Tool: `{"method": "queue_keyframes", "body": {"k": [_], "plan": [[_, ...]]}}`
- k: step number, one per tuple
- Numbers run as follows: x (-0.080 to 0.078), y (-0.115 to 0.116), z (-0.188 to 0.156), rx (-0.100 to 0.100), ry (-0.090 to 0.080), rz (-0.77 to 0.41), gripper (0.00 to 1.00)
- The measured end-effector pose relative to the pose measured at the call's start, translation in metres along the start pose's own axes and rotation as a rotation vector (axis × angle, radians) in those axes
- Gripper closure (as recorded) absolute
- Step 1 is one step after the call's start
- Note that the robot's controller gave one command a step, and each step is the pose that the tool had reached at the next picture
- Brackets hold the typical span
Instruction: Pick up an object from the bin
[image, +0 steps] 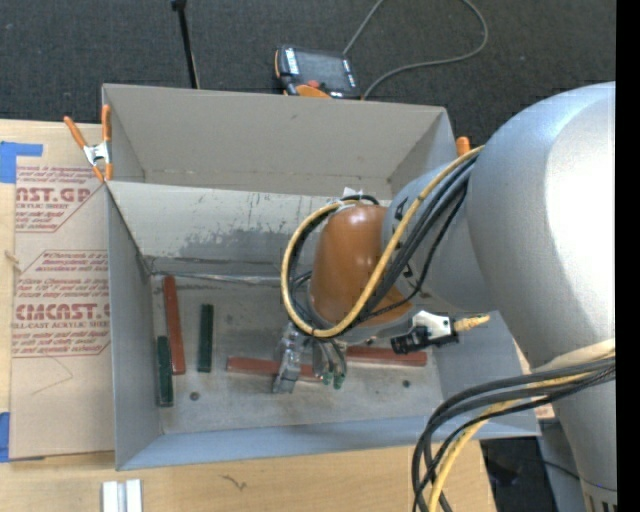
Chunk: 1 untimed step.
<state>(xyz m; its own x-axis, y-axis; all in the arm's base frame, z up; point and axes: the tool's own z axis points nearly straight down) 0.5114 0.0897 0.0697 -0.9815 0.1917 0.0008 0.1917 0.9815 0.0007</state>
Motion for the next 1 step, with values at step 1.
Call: {"method": "queue_keyframes", "body": {"k": [1], "plan": [[-0.0114, -0.0285, -0.1428, -0.002, -0.009, 0.002, 1.0]]}}
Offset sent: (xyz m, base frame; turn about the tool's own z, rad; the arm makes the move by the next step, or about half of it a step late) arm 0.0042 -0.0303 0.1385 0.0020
